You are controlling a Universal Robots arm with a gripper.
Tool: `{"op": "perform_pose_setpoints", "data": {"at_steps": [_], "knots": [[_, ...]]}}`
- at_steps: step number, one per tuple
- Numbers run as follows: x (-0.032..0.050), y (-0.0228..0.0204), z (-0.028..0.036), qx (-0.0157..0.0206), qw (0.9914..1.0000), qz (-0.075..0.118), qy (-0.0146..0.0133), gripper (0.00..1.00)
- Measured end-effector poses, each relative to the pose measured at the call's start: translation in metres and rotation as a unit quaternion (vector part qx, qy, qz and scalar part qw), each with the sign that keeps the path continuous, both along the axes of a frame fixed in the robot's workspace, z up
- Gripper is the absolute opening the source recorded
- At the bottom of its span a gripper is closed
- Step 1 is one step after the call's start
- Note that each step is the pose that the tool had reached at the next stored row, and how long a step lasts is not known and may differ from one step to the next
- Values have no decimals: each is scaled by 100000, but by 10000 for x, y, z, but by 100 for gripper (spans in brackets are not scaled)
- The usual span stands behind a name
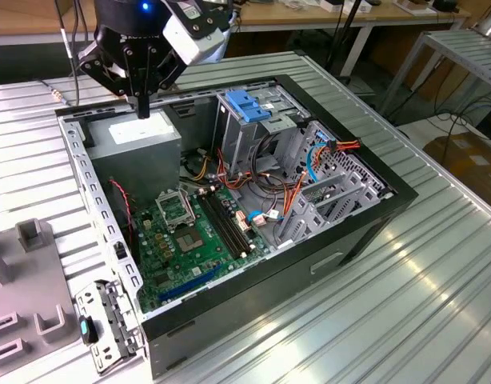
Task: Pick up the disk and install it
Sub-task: 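Reach for the disk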
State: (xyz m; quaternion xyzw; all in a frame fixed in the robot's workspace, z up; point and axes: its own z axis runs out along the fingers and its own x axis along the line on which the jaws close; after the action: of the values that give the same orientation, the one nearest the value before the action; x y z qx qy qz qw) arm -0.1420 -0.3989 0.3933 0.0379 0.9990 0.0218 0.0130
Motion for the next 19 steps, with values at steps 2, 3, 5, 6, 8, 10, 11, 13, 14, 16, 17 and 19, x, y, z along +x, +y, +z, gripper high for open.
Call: {"op": "perform_pose_setpoints", "data": {"at_steps": [2,3,5,6,8,10,11,13,14,16,17,19], "knots": [[-9,0,0,0,100000,2,-2,11],[-13,0,0,2,100000,2,-2,11],[-22,0,0,3,100000,0,-2,11],[-26,0,0,3,100000,1,-2,11],[-34,0,0,6,100000,2,-2,11],[-41,0,0,6,100000,1,-2,11],[-45,0,0,5,100000,0,-3,11],[-52,0,0,6,100000,0,-2,11],[-56,0,0,6,100000,1,-1,11],[-63,0,0,6,100000,-1,2,11],[-67,0,0,10,100000,0,-2,11],[-74,0,0,8,100000,0,0,11]]}}
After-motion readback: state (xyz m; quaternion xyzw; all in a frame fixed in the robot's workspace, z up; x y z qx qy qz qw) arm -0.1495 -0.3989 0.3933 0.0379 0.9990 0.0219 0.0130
